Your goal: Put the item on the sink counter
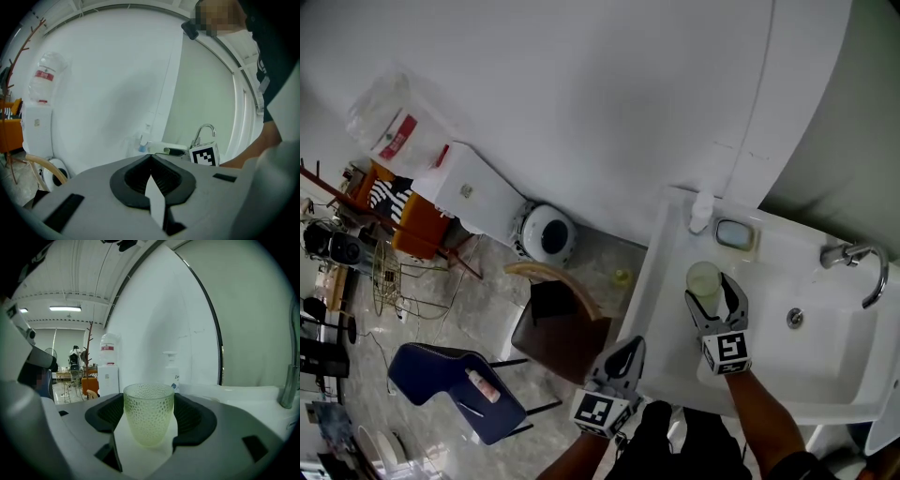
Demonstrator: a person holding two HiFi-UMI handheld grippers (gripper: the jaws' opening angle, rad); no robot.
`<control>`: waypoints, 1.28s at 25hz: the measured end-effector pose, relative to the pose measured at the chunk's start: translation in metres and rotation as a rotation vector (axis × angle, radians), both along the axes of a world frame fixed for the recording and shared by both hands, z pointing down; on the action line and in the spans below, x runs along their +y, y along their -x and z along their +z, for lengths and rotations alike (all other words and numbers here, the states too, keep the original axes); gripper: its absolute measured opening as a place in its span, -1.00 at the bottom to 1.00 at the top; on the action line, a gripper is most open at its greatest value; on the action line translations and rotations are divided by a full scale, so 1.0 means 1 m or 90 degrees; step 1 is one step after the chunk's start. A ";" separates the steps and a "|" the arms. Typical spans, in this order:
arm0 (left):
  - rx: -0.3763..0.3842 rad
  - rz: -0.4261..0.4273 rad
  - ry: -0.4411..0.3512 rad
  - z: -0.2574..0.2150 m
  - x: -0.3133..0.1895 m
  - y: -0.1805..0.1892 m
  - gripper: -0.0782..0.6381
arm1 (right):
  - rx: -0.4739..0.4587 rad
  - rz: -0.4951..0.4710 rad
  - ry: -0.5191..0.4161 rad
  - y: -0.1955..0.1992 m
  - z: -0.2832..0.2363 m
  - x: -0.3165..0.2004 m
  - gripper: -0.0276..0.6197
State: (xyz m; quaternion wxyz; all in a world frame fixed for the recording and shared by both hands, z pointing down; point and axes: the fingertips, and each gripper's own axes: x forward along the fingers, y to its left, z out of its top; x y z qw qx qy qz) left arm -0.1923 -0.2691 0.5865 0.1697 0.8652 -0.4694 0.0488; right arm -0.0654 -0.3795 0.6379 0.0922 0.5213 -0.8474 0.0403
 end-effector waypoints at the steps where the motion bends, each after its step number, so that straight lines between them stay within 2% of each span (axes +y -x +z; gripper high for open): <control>1: -0.001 0.001 0.002 0.002 0.001 0.000 -0.75 | 0.000 -0.003 0.002 0.000 0.000 0.002 0.16; 5: -0.001 0.000 0.010 0.001 0.004 -0.001 -0.75 | 0.006 -0.015 0.018 0.002 0.005 0.009 0.18; 8: -0.002 0.007 0.015 0.004 0.011 -0.004 -0.74 | 0.009 -0.012 0.025 0.000 0.004 0.012 0.37; 16: -0.007 0.003 -0.009 -0.016 0.004 -0.007 -0.75 | 0.004 -0.037 -0.019 -0.006 -0.051 0.038 0.28; 19: -0.007 0.008 -0.022 -0.024 0.001 -0.011 -0.75 | -0.015 -0.046 -0.060 -0.008 -0.085 0.050 0.18; 21: -0.007 0.016 -0.028 -0.028 0.001 -0.017 -0.75 | -0.019 -0.039 -0.087 -0.014 -0.103 0.059 0.01; 23: -0.006 0.022 -0.036 -0.035 0.000 -0.021 -0.75 | -0.025 -0.028 -0.093 -0.019 -0.117 0.067 -0.13; 29: 0.004 0.025 -0.062 -0.063 -0.002 -0.032 -0.75 | -0.033 -0.009 -0.107 -0.030 -0.149 0.085 -0.38; 32: -0.012 0.033 -0.080 -0.068 0.001 -0.034 -0.74 | -0.031 -0.008 -0.128 -0.032 -0.165 0.092 -0.50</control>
